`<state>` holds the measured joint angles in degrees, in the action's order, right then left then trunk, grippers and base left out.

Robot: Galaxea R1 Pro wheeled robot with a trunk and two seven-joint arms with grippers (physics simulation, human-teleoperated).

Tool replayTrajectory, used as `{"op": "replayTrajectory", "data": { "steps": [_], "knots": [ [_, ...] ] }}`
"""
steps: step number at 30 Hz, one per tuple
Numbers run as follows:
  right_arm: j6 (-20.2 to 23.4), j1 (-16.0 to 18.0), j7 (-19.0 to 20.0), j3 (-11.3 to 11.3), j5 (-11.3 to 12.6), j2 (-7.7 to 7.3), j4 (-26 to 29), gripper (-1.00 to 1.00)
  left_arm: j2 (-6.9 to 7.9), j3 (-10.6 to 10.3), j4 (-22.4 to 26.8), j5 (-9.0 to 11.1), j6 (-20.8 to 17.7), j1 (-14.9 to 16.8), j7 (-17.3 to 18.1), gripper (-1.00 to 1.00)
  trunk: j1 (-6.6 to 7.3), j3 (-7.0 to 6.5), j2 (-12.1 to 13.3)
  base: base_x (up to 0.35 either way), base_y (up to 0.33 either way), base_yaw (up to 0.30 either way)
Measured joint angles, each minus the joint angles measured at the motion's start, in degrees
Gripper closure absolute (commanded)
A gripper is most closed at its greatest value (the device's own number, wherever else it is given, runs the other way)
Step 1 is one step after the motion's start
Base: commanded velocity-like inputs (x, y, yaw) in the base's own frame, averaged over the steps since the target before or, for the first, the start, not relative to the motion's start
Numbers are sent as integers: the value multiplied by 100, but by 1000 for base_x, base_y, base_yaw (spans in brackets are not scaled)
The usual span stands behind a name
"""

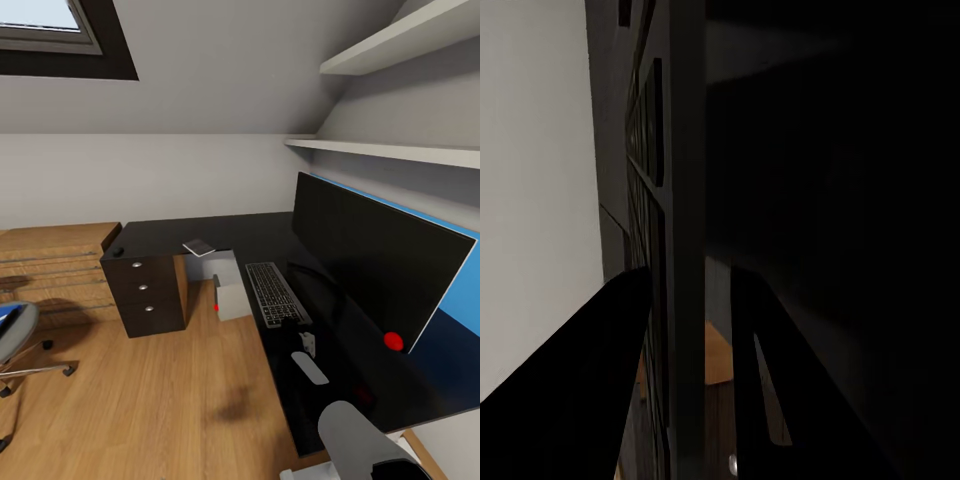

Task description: In the bedroom, organize the workspace by keeping the computer under the desk, ensuring the monitor is on the desk, placing the keyboard on the desk next to the monitor, placing the mouse on the desk next to the keyboard, moving the folder from the swivel chair onto the desk next to the mouse, stacking the notebook on top of the folder with the pen on top of the notebook, and positioning the swivel chair next to the desk.

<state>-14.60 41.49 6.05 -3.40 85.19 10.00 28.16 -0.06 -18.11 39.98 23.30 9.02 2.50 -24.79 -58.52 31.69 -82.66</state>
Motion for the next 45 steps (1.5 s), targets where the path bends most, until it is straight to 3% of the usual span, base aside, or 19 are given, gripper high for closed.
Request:
{"op": "replayTrajectory", "data": {
  "steps": [45],
  "knots": [
    [-55,-4,-1,22,-28,0,1,100,0,1,2,-8,9,0,0,-100,0,0,0,15,0,0]
  ]
}}
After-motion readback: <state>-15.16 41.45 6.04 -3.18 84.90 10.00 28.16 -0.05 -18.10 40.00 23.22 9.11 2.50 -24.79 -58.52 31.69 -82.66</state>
